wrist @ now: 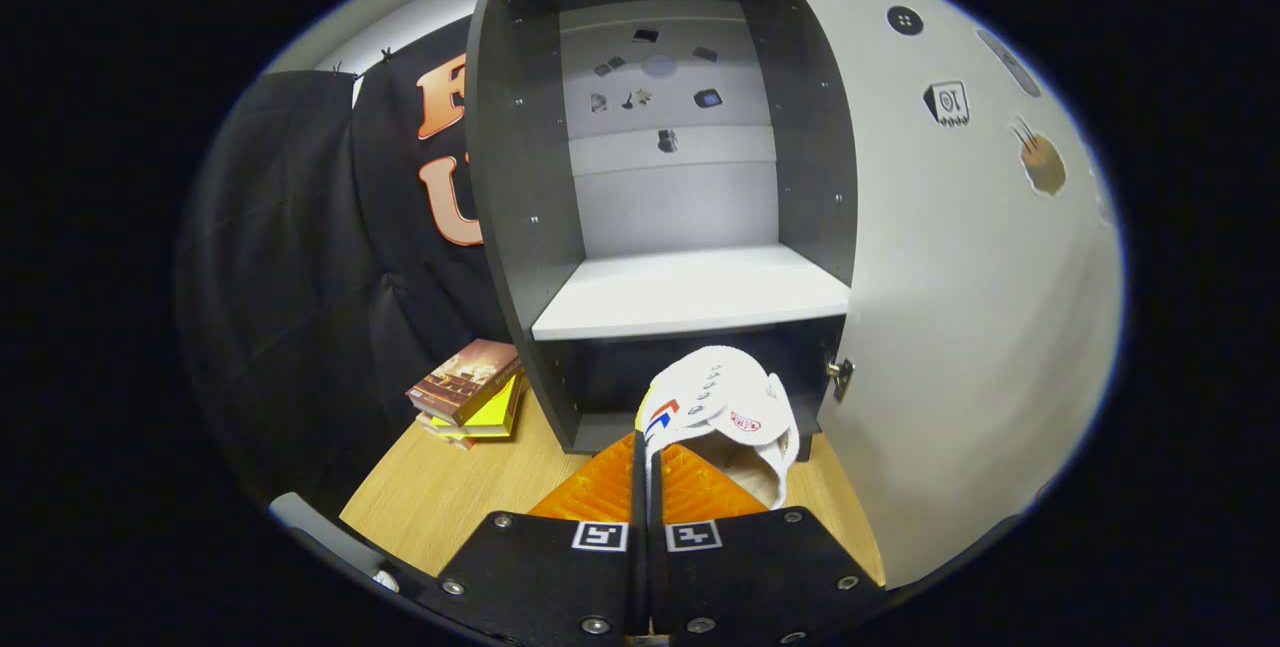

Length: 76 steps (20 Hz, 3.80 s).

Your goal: Open the shoe cabinet door, grab the shoes and put them into the shoe cabinet, then close the shoe cabinet door.

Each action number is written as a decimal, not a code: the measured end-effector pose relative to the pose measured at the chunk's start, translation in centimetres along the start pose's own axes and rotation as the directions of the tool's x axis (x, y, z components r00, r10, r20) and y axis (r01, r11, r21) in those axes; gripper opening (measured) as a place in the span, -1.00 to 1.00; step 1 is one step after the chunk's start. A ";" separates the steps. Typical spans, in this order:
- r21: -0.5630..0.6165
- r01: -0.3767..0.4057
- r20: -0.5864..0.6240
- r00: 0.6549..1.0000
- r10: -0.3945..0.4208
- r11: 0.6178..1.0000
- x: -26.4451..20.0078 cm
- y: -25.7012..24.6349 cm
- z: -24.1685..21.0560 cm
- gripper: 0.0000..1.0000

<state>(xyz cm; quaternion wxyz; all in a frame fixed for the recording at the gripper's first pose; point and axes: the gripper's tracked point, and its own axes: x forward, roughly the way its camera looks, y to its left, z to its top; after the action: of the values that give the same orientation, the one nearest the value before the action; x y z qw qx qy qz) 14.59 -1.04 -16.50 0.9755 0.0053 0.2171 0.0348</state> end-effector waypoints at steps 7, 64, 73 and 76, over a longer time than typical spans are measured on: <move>-0.037 -0.015 0.118 0.993 0.019 0.999 2.7 0.5 7.5 -1.00; -0.058 0.047 0.340 0.940 -0.024 0.997 -0.9 0.5 15.5 0.68; -0.008 0.140 0.360 0.924 -0.128 0.990 -16.6 -1.4 10.6 0.68; 0.017 0.159 0.356 0.921 -0.155 0.987 -20.1 -3.1 9.7 0.67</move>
<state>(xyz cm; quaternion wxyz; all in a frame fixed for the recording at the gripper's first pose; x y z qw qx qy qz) 0.78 -5.54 0.70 0.9983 -0.0121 0.0361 -0.0436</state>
